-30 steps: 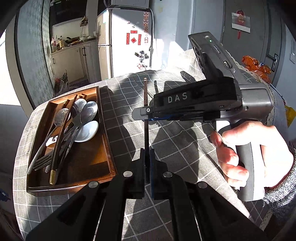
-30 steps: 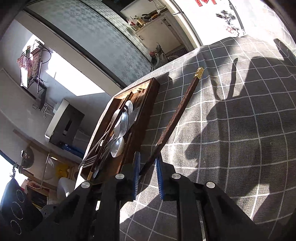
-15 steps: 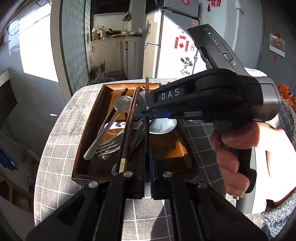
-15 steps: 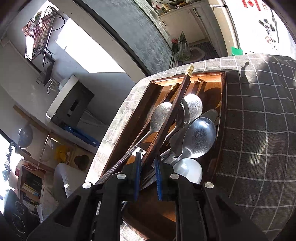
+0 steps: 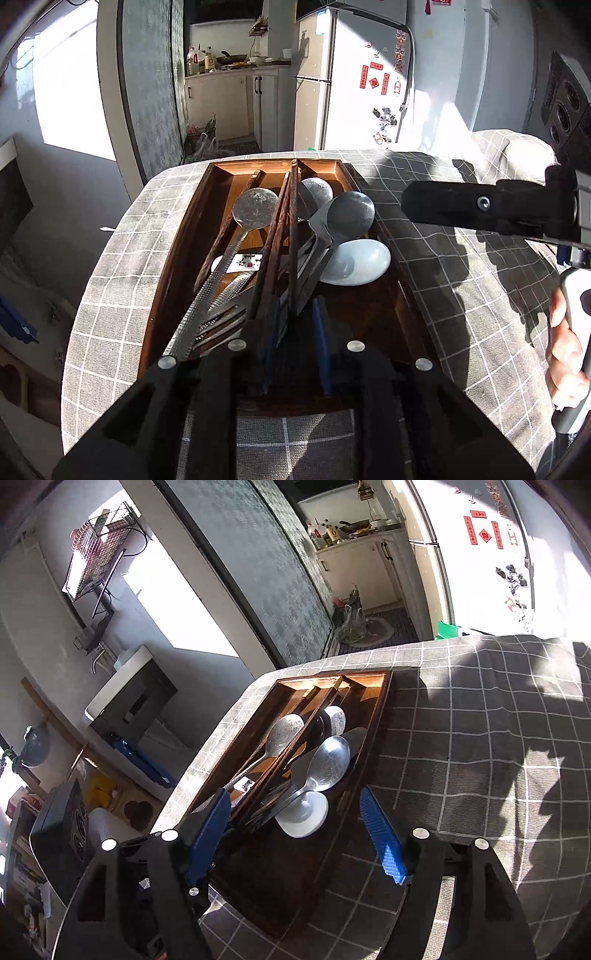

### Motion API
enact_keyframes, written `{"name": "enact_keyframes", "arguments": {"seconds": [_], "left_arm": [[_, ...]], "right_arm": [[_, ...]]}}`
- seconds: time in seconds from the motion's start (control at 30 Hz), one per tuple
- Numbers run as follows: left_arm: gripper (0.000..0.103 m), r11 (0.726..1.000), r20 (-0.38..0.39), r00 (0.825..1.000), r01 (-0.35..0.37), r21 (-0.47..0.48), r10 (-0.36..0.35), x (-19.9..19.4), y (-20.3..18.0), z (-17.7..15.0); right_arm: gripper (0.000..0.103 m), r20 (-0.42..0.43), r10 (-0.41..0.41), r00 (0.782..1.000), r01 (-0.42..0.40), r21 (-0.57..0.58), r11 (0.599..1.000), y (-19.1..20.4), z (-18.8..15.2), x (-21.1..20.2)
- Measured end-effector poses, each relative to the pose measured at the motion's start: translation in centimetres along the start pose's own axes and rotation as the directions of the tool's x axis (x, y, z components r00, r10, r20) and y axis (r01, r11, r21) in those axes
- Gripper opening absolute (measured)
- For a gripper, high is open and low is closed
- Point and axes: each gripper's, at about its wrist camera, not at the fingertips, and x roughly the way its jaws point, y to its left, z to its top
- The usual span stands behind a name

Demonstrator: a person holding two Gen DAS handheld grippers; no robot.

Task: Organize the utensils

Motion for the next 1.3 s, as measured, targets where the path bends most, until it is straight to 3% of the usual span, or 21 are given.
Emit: {"name": "enact_keyframes", "arguments": {"seconds": [0.03,0.1,0.23,0.33,0.43,0.5,0.67,0.8,0.87,1.0,1.17,1.3], "left_arm": [[0.076,1.000,0.023,1.000,0.013,-0.002,-0.013,-0.4,-0.1,-0.1],[0.091,1.000,0.062,0.998,0.020,0.006,-0.021,-1.4,-0.4,-0.3],[0.098,0.999,0.111,0.994,-0.010,0.040,0.006,-3.7,-1.3,-1.1],[0.100,0.995,0.180,0.984,-0.023,0.092,0.006,-5.8,-2.2,-2.3],[0.100,0.988,0.270,0.963,-0.057,0.143,0.016,-7.5,-3.3,-3.6],[0.100,0.988,0.302,0.953,-0.035,0.150,-0.012,-8.2,-3.6,-4.3],[0.100,0.992,0.307,0.951,0.003,0.129,-0.042,-8.7,-3.9,-5.1],[0.100,0.994,0.252,0.965,0.054,0.093,-0.076,-8.5,-3.4,-5.2],[0.100,0.997,0.252,0.966,0.029,0.075,-0.047,-8.5,-3.3,-5.2],[0.100,0.995,0.266,0.961,-0.088,0.049,0.072,-8.6,-3.6,-5.3],[0.100,0.993,0.287,0.956,-0.085,0.084,0.058,-9.0,-4.1,-5.6],[0.100,0.995,0.337,0.939,-0.091,0.041,0.072,-10.0,-3.3,-5.9]], "right_arm": [[0.078,0.016,-0.011,1.000,0.011,-0.008,1.000,-0.3,-0.4,-1.0],[0.084,0.053,-0.036,0.998,0.037,-0.019,0.999,-0.8,-1.2,-2.9],[0.089,0.141,-0.095,0.985,0.108,-0.089,0.990,-1.0,-4.0,-6.5],[0.089,0.219,-0.124,0.968,0.163,-0.170,0.972,-0.6,-6.4,-8.8],[0.090,0.312,-0.147,0.939,0.228,-0.244,0.942,0.1,-8.4,-10.5],[0.090,0.355,-0.143,0.924,0.245,-0.260,0.934,0.3,-9.3,-11.3],[0.094,0.406,-0.145,0.902,0.284,-0.309,0.908,0.6,-11.0,-11.9],[0.097,0.427,-0.168,0.889,0.311,-0.291,0.905,0.4,-11.3,-12.1],[0.100,0.446,-0.192,0.874,0.335,-0.268,0.903,0.4,-11.2,-12.4],[0.100,0.461,-0.257,0.849,0.386,-0.211,0.898,-0.1,-11.2,-12.6],[0.100,0.470,-0.268,0.841,0.399,-0.203,0.894,-0.2,-11.4,-12.6],[0.100,0.473,-0.276,0.837,0.405,-0.196,0.893,-0.3,-11.6,-12.7]]}}
